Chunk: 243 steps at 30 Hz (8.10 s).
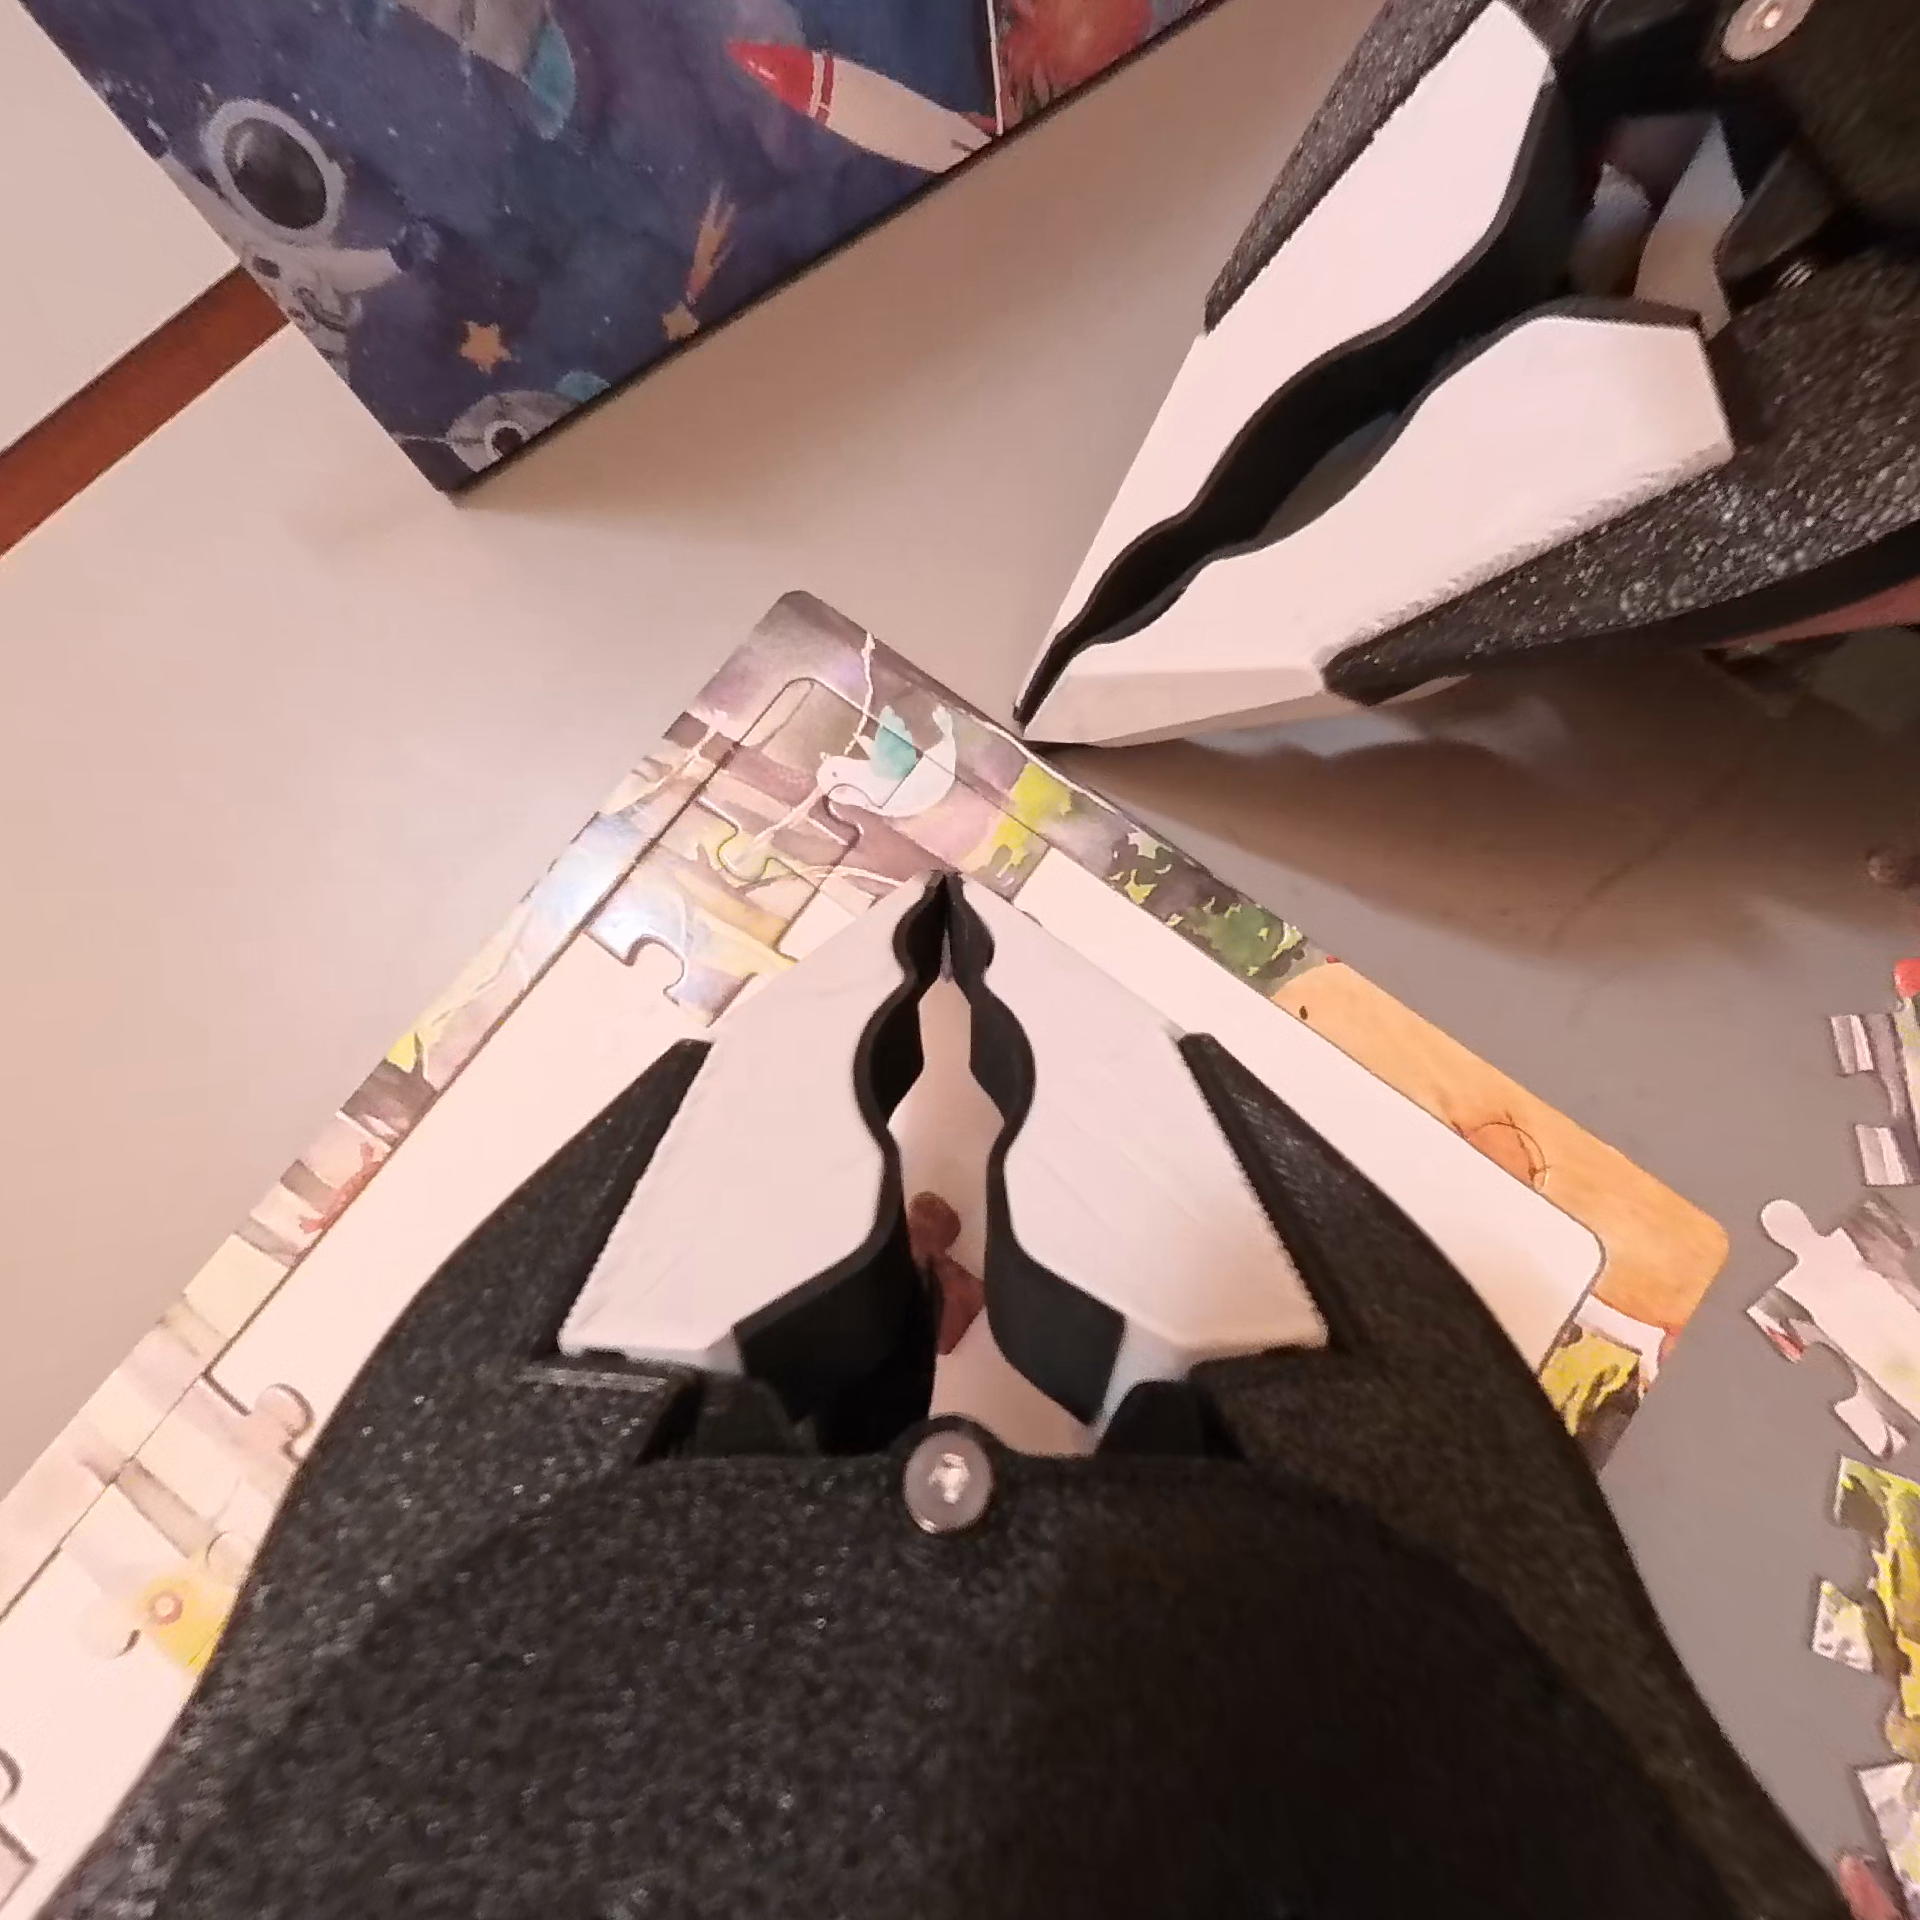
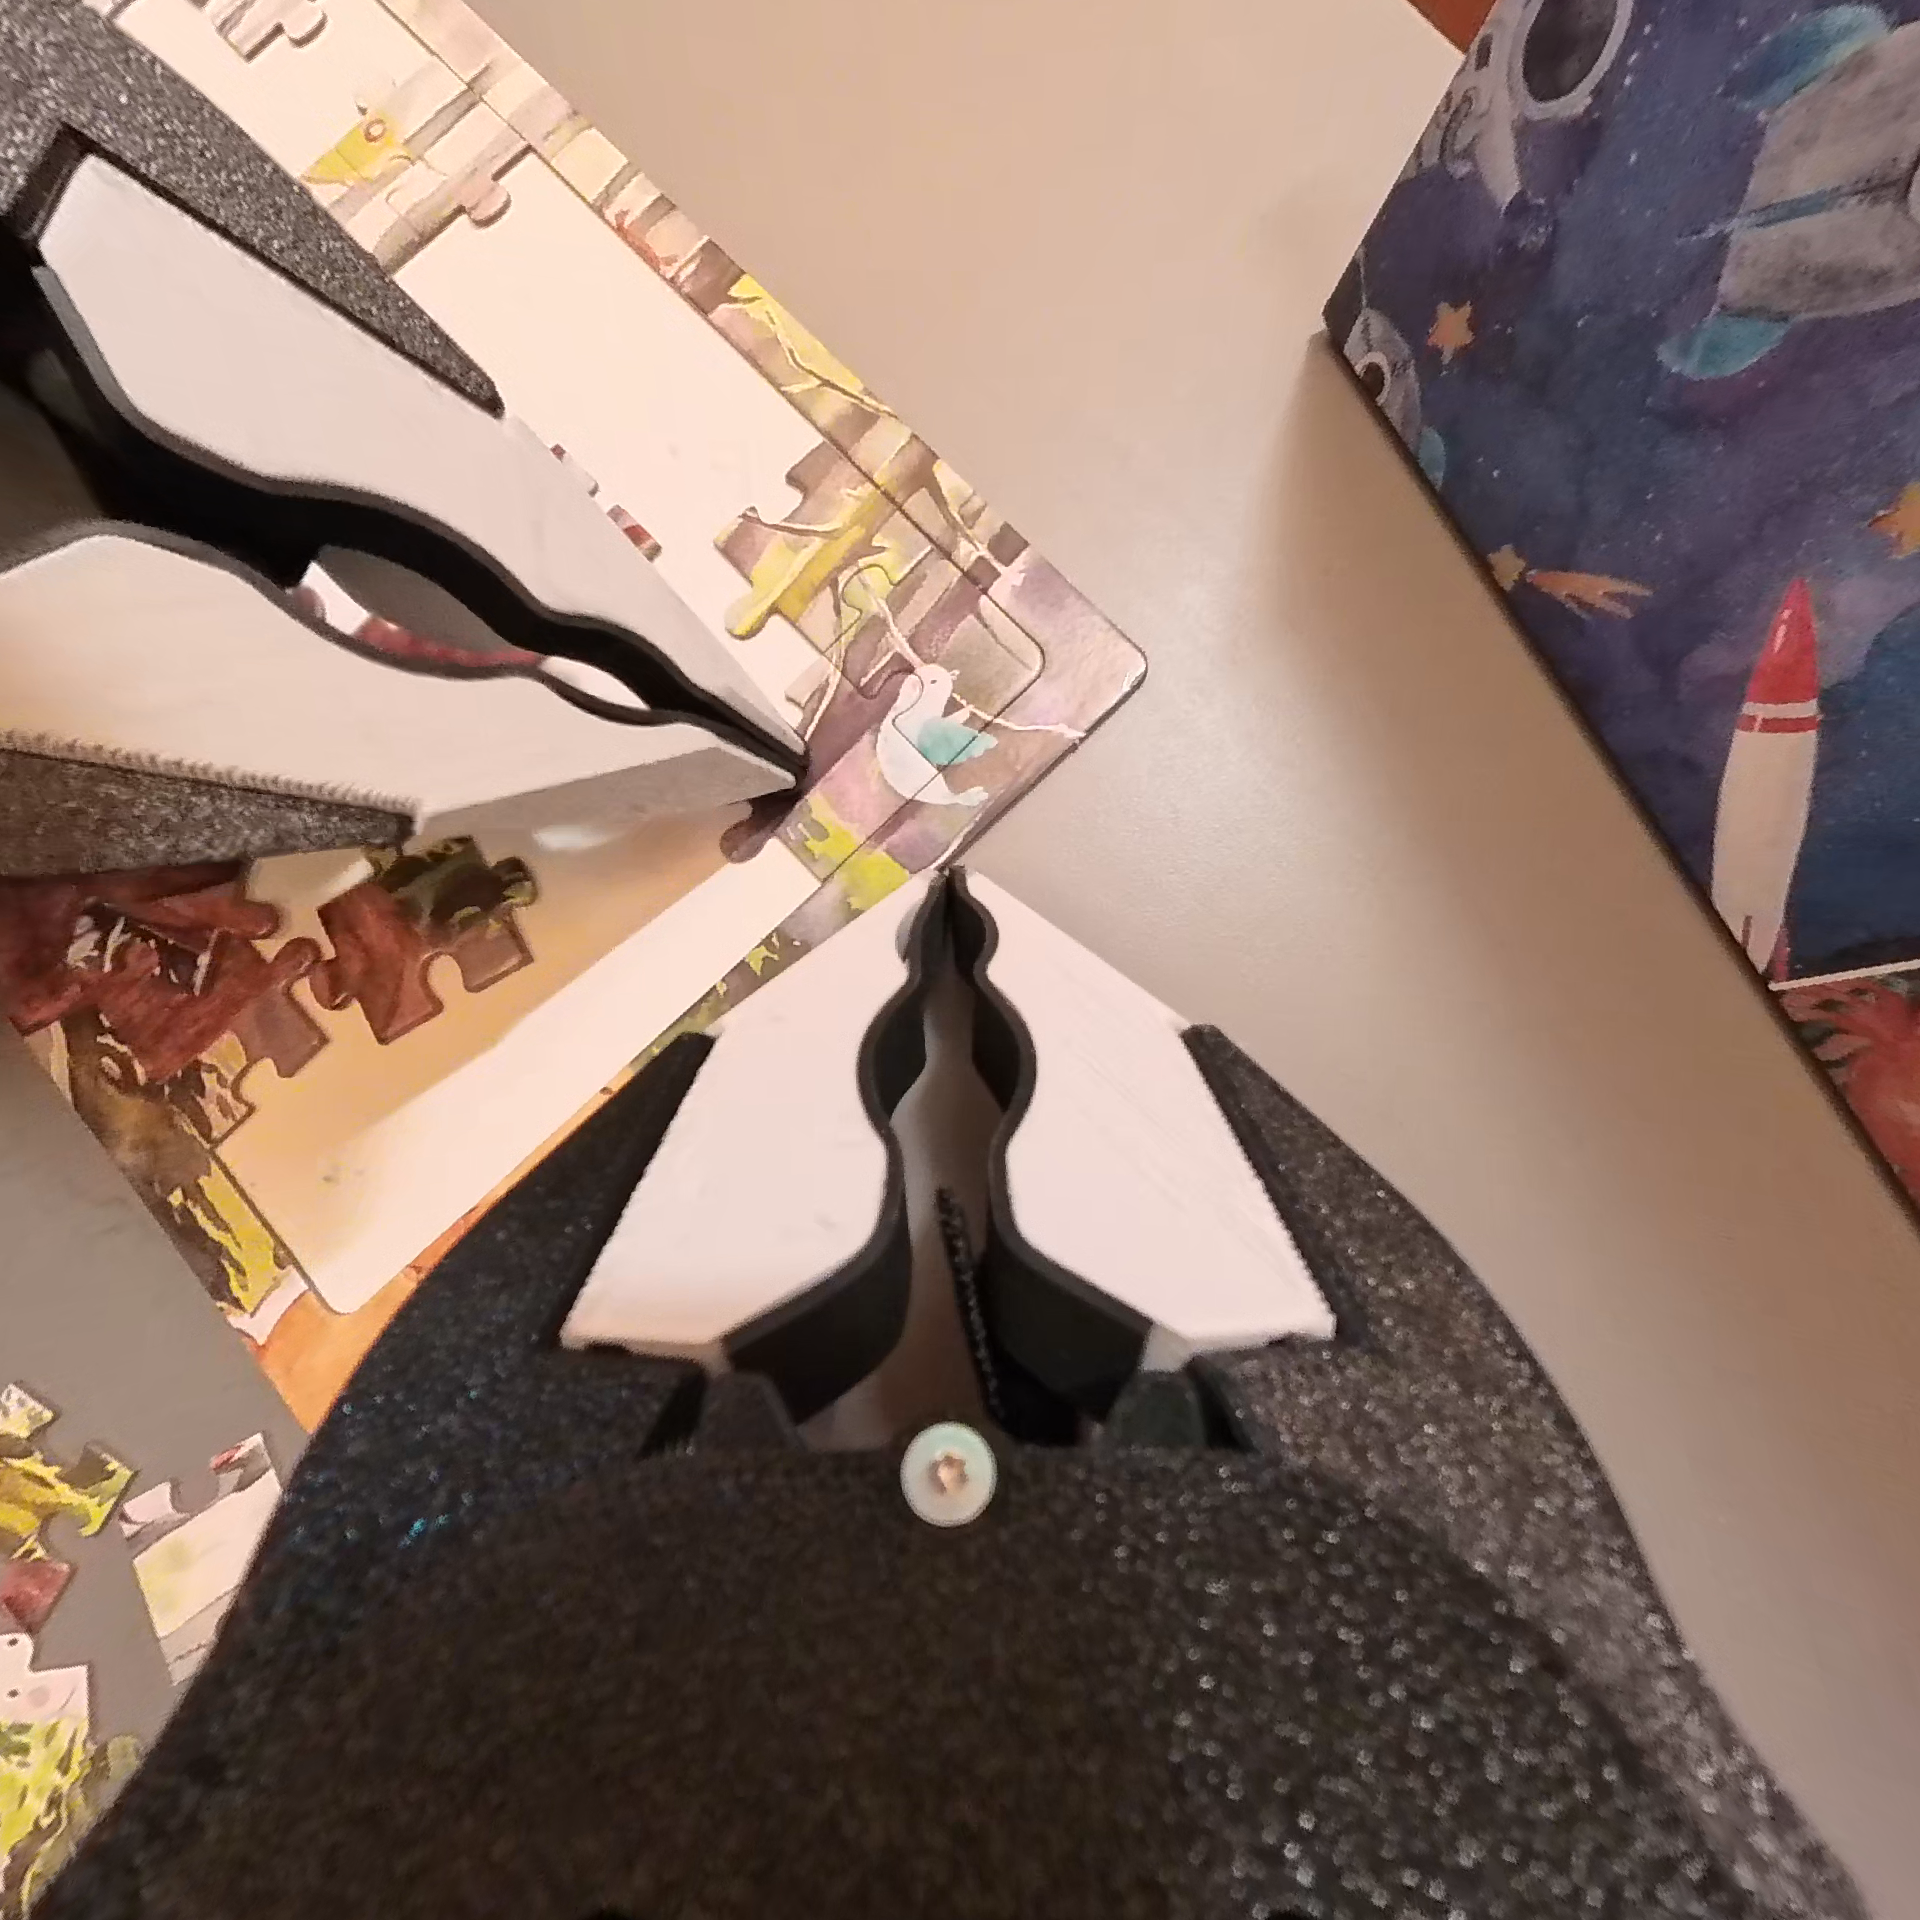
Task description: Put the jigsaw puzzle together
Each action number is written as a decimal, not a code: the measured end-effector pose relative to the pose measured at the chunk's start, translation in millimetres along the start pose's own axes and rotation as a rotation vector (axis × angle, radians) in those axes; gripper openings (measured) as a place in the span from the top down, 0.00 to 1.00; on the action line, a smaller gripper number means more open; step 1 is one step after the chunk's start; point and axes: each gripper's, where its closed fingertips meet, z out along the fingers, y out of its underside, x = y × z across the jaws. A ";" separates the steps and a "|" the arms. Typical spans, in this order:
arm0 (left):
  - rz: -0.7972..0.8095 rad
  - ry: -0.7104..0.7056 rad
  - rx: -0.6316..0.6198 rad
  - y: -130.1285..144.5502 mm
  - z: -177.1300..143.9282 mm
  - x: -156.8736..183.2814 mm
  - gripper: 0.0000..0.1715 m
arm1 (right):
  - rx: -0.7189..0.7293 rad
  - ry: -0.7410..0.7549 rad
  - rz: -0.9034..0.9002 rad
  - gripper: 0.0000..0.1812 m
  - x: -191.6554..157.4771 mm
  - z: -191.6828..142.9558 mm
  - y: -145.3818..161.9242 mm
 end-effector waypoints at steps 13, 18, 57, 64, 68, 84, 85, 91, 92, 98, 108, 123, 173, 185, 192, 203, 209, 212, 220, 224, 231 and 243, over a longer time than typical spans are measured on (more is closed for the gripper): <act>-0.004 -0.013 0.031 -9.5 6.4 -0.6 1.00 | 0.008 -0.014 0.014 1.00 0.3 0.1 0.0; -0.123 0.010 0.267 -47.4 -41.1 -18.0 1.00 | 0.133 0.100 -0.069 1.00 7.9 -33.2 -28.4; -0.096 -0.263 0.361 80.1 -148.1 17.4 0.93 | 0.313 0.398 0.331 0.83 -16.2 -235.1 154.5; -0.111 -0.255 0.358 81.2 -147.5 17.1 0.93 | 0.088 0.363 0.298 0.76 -21.9 -190.1 184.3; -0.146 -0.256 0.384 80.0 -151.7 12.8 0.93 | 0.066 0.347 0.280 0.75 -22.2 -182.1 175.3; -0.166 -0.230 0.385 80.9 -151.3 14.9 0.93 | -0.063 0.242 0.218 0.78 -38.0 -149.7 184.4; -0.165 -0.231 0.384 80.9 -151.2 15.1 0.93 | -0.053 0.245 0.220 0.79 -37.4 -149.8 184.4; -0.167 -0.229 0.385 80.8 -151.3 15.2 0.93 | -0.036 0.231 0.198 0.87 -32.0 -152.6 186.6; -0.167 -0.229 0.385 80.8 -151.2 15.1 0.93 | -0.043 0.230 0.181 0.88 -32.6 -152.9 186.8; -0.172 -0.229 0.385 81.0 -151.3 14.5 0.93 | -0.114 0.228 0.089 1.00 -32.1 -163.8 194.6; -0.171 -0.230 0.378 82.0 -150.1 14.5 0.93 | -0.152 0.241 0.211 0.83 -19.4 -175.0 205.0; -0.174 -0.224 0.377 82.4 -149.8 15.0 0.93 | -0.078 0.268 0.259 0.79 0.6 -159.5 189.7; -0.208 -0.187 0.387 82.7 -150.4 17.1 0.93 | -0.179 0.399 0.450 0.75 10.7 -178.3 207.1; -0.202 -0.185 0.379 83.3 -149.0 18.1 0.93 | -0.265 0.356 0.458 0.83 6.9 -171.2 206.5; -0.212 -0.189 0.388 82.8 -150.7 16.4 0.93 | -0.326 0.309 0.347 0.84 6.3 -175.7 206.8; -0.213 -0.194 0.385 83.4 -150.4 15.6 0.93 | -0.232 -0.058 -0.466 0.84 -110.3 -100.2 51.7; -0.214 -0.190 0.384 83.6 -150.1 15.9 0.93 | -0.358 -0.196 -0.647 0.84 -119.2 -50.0 43.5; -0.210 -0.187 0.380 83.8 -149.3 16.8 0.93 | -0.393 -0.229 -0.688 0.84 -121.1 -42.4 44.9; -0.209 -0.178 0.374 84.2 -147.8 18.0 0.93 | -0.437 -0.255 -0.714 0.84 -112.4 -38.5 53.9; -0.209 -0.175 0.370 84.5 -146.9 18.5 0.93 | -0.427 -0.265 -0.706 0.83 -112.7 -35.9 53.0; -0.208 -0.175 0.366 84.8 -146.3 18.8 0.93 | -0.440 -0.276 -0.669 0.78 -108.0 -46.5 54.8; -0.207 -0.174 0.366 84.8 -146.2 19.1 0.93 | -0.382 -0.337 -0.623 1.00 -119.3 -36.0 54.4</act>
